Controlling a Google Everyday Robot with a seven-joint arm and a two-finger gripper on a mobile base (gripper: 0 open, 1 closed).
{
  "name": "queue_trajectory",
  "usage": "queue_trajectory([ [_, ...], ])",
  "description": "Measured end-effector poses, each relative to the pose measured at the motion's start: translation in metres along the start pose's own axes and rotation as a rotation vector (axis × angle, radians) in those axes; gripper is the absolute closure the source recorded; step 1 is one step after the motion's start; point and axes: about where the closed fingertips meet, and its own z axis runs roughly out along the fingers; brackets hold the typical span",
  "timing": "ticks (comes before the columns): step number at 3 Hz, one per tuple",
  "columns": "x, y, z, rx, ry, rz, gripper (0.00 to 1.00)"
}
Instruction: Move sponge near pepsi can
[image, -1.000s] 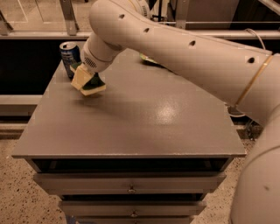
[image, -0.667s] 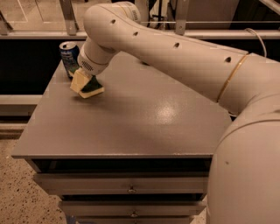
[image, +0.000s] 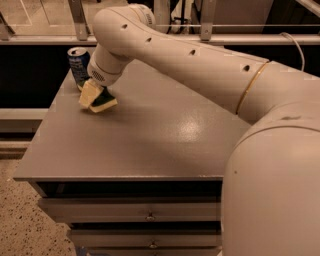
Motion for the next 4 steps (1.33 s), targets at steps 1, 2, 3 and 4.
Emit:
queue_trajectory([
  [1,-0.002,-0.002,0.001,0.000,-0.002,-0.002,0.00],
  [2,-0.002,-0.002,0.001,0.000,-0.002,-0.002,0.00],
  [3,0.005,-0.014,-0.024,0.012,-0.055,0.036,0.00],
  [4,0.015,-0.022,-0.066,-0.006,-0.209,0.086,0.00],
])
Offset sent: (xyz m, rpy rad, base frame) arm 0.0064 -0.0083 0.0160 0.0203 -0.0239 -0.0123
